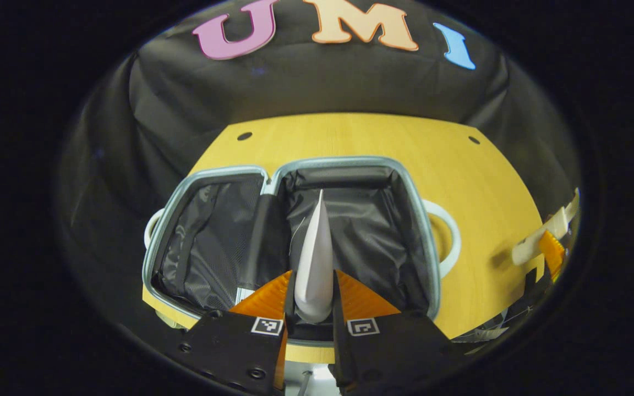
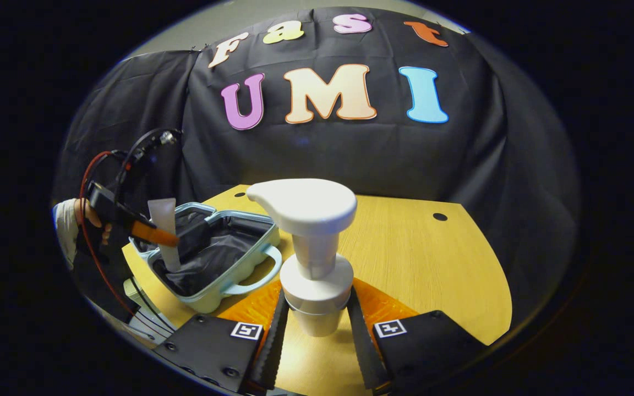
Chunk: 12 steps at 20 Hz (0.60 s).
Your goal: First open the suitcase, pack the skin care products into it, and then close the suitcase.
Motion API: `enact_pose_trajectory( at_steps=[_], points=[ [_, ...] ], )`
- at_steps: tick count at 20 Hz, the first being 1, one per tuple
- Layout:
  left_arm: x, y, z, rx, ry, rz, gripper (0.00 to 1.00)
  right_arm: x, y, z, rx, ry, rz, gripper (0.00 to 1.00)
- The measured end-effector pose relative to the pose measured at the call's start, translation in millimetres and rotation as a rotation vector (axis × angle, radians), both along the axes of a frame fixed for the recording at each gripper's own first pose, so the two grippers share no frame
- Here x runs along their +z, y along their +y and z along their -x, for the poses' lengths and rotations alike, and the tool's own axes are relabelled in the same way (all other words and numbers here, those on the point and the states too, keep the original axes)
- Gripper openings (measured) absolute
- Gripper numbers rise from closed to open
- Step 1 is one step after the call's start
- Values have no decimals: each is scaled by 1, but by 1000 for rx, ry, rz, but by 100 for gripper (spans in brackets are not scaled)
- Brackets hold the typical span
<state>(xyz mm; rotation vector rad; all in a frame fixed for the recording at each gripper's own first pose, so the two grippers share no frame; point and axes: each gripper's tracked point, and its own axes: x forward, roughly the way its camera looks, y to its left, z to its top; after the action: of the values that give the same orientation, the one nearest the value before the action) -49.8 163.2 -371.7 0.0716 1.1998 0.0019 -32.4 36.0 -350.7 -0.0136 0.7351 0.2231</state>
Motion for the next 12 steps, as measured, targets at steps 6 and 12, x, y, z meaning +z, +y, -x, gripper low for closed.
enact_pose_trajectory(
  at_steps=[6,12],
  points=[
    [-33,0,-15,-32,74,7,28,22,5,-2,-43,0,13,59],
    [-55,5,-30,0,57,45,29,43,20,-16,-49,-21,12,59]
  ],
)
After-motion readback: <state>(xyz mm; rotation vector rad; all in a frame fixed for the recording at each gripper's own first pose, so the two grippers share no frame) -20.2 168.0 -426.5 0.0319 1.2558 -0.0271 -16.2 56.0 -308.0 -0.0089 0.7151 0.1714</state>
